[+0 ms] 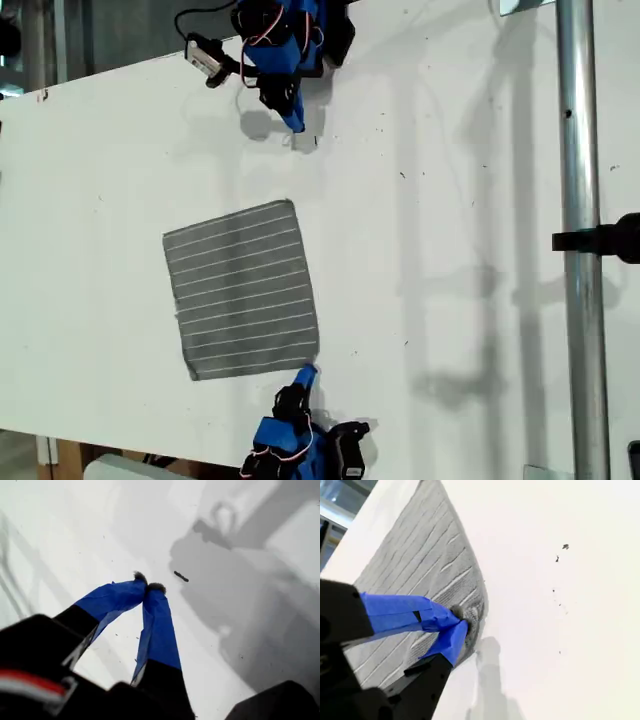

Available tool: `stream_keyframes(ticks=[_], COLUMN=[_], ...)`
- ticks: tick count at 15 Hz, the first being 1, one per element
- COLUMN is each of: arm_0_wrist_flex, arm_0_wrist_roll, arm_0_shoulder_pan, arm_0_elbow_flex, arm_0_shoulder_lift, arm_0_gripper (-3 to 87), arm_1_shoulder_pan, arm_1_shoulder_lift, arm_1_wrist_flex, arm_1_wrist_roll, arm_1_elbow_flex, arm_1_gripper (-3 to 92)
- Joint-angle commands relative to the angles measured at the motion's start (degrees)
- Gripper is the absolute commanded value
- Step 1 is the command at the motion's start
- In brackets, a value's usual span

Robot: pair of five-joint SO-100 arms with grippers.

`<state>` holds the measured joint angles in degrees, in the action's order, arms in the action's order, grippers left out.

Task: Grasp corners of a towel and fold twice.

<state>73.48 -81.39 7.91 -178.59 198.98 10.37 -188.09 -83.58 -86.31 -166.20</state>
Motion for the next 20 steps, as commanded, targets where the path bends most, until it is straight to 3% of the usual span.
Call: stream_keyframes(ticks=[1, 3, 5, 7, 11, 13, 15, 20], arm_0_wrist_flex=[0.3, 2.6, 3.1, 7.1, 9.3, 13.9, 22.7, 23.2], arm_0_wrist_roll=[-1.0, -3.3, -6.1, -9.7, -13.1, -12.2, -10.5, 0.2], arm_0_shoulder_pan=[-1.1, -2.7, -6.5, -9.3, -11.5, -11.4, -9.8, -4.3], arm_0_elbow_flex=[-0.2, 2.6, 8.0, 15.0, 28.4, 42.1, 57.2, 74.4], arm_0_shoulder_lift=[0.3, 0.3, 0.2, 0.2, -13.4, -25.8, -37.0, -49.7], arm_0_gripper=[-2.8, -2.9, -2.9, -2.9, -2.9, -2.9, -2.9, -2.9], arm_1_shoulder_pan=[-0.4, 0.7, 1.9, 3.8, 6.9, 8.0, 9.9, 10.7], arm_1_shoulder_lift=[-0.3, 2.0, 17.8, 35.9, 71.9, 85.2, 87.9, 87.7], arm_1_wrist_flex=[1.0, 1.8, 5.4, 7.6, -1.9, -9.6, -10.5, -10.1], arm_1_wrist_roll=[2.2, 6.0, 10.4, 17.2, 32.4, 37.0, 38.9, 39.8], arm_1_elbow_flex=[2.9, 7.9, 17.8, 31.9, 73.2, 92.0, 97.9, 101.2], arm_1_gripper=[-0.3, -0.3, -0.3, -0.3, -0.3, -0.2, -0.3, 0.0])
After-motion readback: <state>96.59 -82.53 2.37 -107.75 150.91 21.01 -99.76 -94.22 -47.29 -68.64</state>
